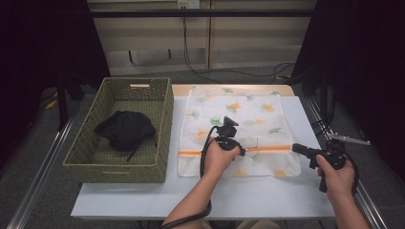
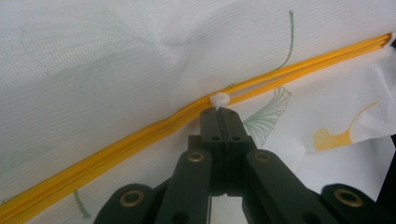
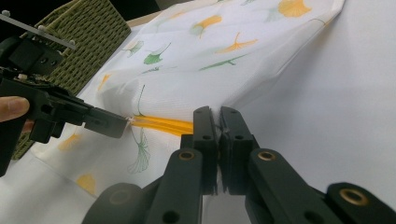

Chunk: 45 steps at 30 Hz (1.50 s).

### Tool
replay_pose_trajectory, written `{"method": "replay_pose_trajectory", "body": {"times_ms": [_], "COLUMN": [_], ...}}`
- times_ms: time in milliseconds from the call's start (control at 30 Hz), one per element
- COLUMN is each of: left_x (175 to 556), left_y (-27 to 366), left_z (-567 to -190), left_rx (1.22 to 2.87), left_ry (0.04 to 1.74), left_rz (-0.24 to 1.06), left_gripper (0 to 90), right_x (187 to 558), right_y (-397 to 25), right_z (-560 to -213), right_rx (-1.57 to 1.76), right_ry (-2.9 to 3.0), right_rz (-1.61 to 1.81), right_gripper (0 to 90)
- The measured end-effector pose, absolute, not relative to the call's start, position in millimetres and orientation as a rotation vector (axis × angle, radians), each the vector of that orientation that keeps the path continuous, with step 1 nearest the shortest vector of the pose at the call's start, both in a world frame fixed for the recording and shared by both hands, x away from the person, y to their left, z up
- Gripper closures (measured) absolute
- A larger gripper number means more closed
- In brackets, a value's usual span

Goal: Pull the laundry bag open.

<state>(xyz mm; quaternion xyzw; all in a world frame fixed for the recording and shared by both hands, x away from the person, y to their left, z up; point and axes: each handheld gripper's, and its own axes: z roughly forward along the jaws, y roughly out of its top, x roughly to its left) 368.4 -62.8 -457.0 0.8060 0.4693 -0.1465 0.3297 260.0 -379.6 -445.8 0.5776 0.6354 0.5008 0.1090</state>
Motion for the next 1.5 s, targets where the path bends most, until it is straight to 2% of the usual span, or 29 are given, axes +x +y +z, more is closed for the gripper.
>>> {"method": "replay_pose_trajectory", "body": {"times_ms": [567,600,767,1033,1500], "left_x": [368.9,370.1,370.8,370.2,372.9], "left_y": [-56.7,-54.7,-51.3,-51.8,-40.5], "left_z": [-459.0,-459.0,-459.5,-460.0,-461.3], "left_rx": [2.11,2.113,2.123,2.113,2.118], "left_ry": [1.251,1.237,1.232,1.26,1.283], "left_rz": [-0.363,-0.395,-0.396,-0.36,-0.389], "left_gripper": [90.0,90.0,90.0,90.0,90.0], "right_x": [260.0,259.9,259.8,260.3,260.5], "right_y": [-379.2,-379.5,-380.9,-380.9,-383.1], "right_z": [-446.0,-446.0,-446.4,-447.5,-448.1], "right_rx": [1.7,1.701,1.711,1.713,1.713], "right_ry": [1.866,1.865,1.862,1.86,1.859], "right_rz": [1.464,1.466,1.465,1.468,1.463], "right_gripper": [86.7,86.7,86.7,86.6,86.6]}}
